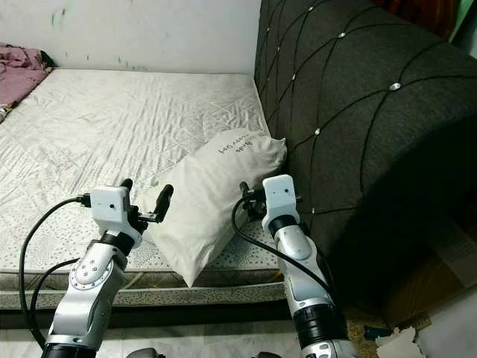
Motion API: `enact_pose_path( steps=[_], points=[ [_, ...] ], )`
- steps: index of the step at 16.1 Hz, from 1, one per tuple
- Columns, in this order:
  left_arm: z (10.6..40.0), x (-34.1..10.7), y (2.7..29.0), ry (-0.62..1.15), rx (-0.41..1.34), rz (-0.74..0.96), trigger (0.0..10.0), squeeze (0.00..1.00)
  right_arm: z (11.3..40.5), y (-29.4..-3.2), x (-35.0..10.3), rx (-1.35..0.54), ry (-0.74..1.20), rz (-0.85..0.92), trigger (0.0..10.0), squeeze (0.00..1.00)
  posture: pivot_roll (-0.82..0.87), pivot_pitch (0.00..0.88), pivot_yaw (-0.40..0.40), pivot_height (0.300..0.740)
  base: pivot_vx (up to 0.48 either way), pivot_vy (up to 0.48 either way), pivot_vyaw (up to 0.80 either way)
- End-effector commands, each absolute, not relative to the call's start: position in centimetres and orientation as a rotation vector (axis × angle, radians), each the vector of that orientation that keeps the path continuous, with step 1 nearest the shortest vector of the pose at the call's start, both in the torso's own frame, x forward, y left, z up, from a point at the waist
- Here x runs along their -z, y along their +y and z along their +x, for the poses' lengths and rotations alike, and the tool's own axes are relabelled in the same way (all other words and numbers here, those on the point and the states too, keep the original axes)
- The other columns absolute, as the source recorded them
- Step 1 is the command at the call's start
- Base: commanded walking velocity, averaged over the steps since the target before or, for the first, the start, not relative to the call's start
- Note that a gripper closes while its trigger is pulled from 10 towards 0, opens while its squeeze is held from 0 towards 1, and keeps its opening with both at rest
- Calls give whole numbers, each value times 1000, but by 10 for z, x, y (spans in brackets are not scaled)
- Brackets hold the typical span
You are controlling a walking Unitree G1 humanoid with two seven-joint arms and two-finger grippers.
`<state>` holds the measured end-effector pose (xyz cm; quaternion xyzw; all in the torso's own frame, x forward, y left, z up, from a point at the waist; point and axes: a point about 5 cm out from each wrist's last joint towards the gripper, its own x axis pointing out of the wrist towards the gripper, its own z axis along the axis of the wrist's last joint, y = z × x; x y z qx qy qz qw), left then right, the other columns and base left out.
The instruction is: Clean up the room
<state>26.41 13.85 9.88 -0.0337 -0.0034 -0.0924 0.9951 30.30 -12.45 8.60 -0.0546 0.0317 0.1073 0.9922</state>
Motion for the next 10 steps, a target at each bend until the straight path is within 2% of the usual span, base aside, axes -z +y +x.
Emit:
enact_pose_path(
  steps=[1, 6, 10],
  points=[
    [263, -100, 143, -13, 153, -54, 10000, 0, 304, -124, -91, -219, 39, -98, 10000, 0, 34, 0, -23, 740, 0, 0, 0],
    [256, -110, 166, -53, 2, 30, 10000, 0, 300, -118, -101, -259, 10, -19, 10000, 0, 50, 0, -23, 740, 0, 0, 0],
    [236, -106, 187, -18, -102, 62, 10000, 0, 285, -118, -101, -249, 11, 22, 10000, 0, 62, 8, -20, 740, 0, 0, 0]
  ],
)
